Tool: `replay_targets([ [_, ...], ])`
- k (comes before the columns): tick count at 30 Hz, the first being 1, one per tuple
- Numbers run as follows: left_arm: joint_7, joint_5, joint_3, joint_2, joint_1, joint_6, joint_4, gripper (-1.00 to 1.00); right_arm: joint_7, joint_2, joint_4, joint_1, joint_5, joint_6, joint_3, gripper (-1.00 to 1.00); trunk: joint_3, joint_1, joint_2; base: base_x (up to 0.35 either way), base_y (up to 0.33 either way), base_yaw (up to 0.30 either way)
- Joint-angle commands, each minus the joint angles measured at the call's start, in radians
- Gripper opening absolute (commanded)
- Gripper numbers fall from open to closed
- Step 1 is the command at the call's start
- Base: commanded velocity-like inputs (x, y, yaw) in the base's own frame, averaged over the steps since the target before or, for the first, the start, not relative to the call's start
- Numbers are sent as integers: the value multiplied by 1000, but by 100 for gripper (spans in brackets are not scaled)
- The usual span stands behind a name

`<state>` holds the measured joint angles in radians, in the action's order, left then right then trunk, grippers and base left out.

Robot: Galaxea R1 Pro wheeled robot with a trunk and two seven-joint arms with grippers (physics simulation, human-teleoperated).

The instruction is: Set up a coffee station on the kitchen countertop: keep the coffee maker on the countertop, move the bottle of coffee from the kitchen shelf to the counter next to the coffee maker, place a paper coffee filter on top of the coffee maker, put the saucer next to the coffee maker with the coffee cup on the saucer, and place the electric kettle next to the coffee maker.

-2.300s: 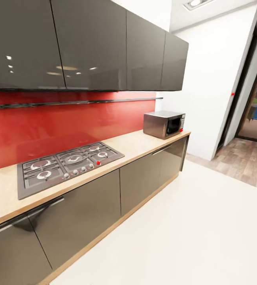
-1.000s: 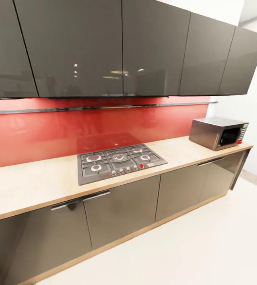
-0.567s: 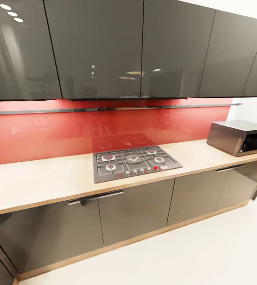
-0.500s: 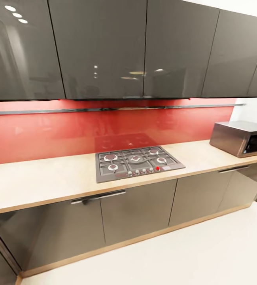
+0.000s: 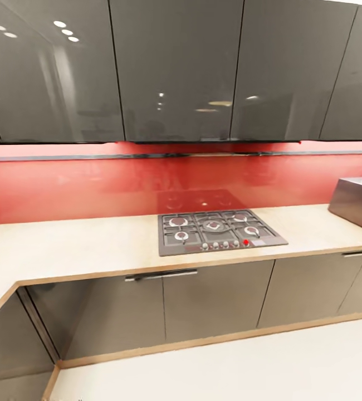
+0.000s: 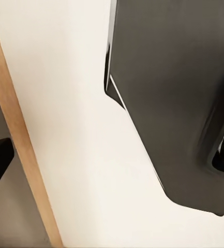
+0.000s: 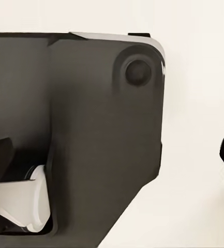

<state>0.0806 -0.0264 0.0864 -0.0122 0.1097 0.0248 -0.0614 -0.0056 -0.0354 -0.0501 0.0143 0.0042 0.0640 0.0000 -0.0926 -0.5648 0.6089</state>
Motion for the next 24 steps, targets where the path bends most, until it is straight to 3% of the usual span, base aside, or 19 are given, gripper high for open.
replay_targets([
  [1, 1, -3, 7, 1, 1, 3, -3, 100, -1, 0, 1, 1, 0, 3, 0, 100, 2, 4, -6, 0, 0, 280],
  [24, 1, -3, 7, -2, 1, 2, -3, 100, -1, 0, 1, 1, 0, 3, 0, 100, 74, 92, -167, 0, 0, 280],
])
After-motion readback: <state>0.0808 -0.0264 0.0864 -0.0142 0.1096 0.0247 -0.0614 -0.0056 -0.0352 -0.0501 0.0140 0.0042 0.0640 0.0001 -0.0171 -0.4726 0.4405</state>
